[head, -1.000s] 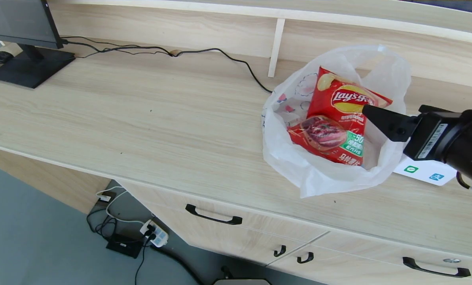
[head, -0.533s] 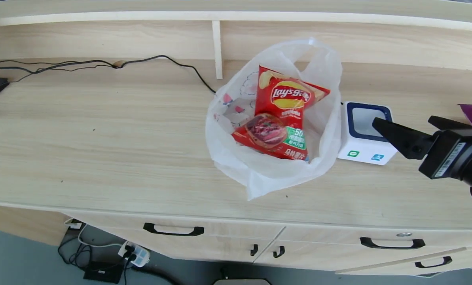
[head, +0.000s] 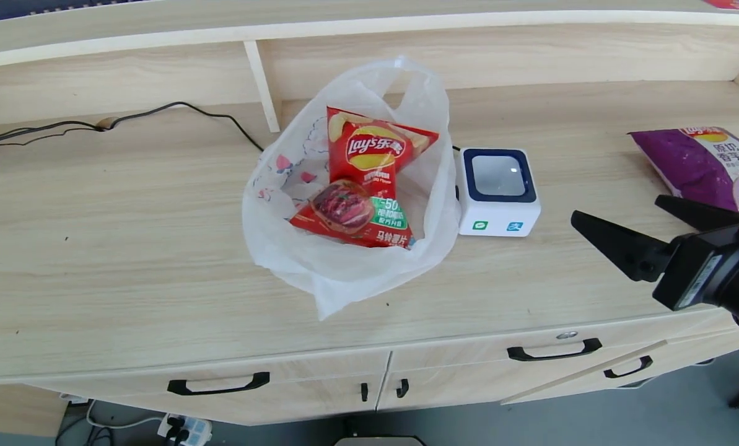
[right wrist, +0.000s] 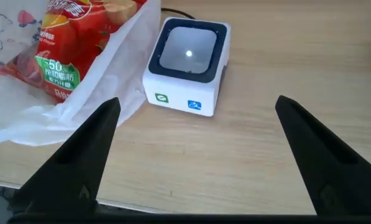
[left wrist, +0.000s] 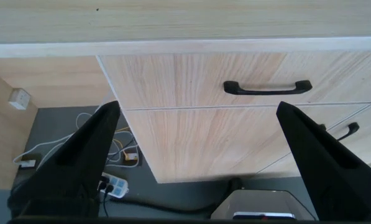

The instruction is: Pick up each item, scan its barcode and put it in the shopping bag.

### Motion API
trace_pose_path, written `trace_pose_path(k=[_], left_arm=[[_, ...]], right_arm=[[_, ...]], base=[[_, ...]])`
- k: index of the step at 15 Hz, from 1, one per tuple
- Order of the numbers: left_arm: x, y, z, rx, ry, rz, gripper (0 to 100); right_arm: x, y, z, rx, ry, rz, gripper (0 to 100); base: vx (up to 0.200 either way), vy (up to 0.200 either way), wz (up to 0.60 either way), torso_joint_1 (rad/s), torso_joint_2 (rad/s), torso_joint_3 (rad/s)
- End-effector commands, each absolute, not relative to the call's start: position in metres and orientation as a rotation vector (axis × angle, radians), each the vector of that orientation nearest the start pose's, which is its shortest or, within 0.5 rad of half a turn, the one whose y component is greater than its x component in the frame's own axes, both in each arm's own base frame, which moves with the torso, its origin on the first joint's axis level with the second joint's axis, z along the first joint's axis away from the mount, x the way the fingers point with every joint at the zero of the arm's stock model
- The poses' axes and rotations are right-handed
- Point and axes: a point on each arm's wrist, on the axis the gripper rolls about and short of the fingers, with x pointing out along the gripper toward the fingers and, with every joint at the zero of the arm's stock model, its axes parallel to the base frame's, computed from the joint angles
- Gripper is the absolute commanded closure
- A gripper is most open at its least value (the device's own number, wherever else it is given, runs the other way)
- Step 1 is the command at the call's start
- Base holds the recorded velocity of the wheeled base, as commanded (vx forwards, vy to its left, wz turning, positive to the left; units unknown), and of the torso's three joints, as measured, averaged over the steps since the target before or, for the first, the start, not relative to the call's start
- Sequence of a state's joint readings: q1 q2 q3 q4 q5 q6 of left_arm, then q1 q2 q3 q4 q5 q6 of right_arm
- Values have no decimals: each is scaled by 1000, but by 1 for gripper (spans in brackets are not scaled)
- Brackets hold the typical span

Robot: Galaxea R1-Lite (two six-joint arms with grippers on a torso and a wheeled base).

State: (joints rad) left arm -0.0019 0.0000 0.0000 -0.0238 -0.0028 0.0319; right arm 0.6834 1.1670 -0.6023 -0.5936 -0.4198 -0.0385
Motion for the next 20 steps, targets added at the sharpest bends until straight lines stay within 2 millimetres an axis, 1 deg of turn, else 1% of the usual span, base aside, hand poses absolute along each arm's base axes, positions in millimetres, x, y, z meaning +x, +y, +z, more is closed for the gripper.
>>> trace_pose_path(k=[1,4,7,9,13,14,17,19,20], left_arm=[[-23,0,78,34,-23,-4,0],[-23,0,78,26,-23,-3,0],[-23,0,78,37,-20,-6,0],[-23,0,78,35,-23,-6,0],[-23,0,78,35,-20,-4,0],[-23,0,78,35,-20,-3,0],[-23,0,78,34,-23,-6,0],[-23,0,78,32,-23,-4,0],[-23,0,78,32,-20,-6,0]], right_arm=[[132,96,244,-29,-25,266,0],[129,95,247,-13,-42,289,0],[129,95,245,-17,-36,320,0],[125,92,238,-26,-22,325,0],[119,86,232,-30,-15,325,0],[118,86,230,-31,-12,325,0],[117,85,233,-16,-22,320,0],[118,85,238,-1,-35,317,0],[118,85,241,42,-39,316,0]], base=[[0,0,0,0,0,0],[0,0,0,0,0,0],[0,-200,0,-4,-2,4],[0,-200,0,17,10,-5],[0,-200,0,-1,1,1],[-200,-200,0,2,2,2],[-200,-200,0,7,7,4],[0,-200,0,-5,5,0],[0,-200,0,-22,-2,2]])
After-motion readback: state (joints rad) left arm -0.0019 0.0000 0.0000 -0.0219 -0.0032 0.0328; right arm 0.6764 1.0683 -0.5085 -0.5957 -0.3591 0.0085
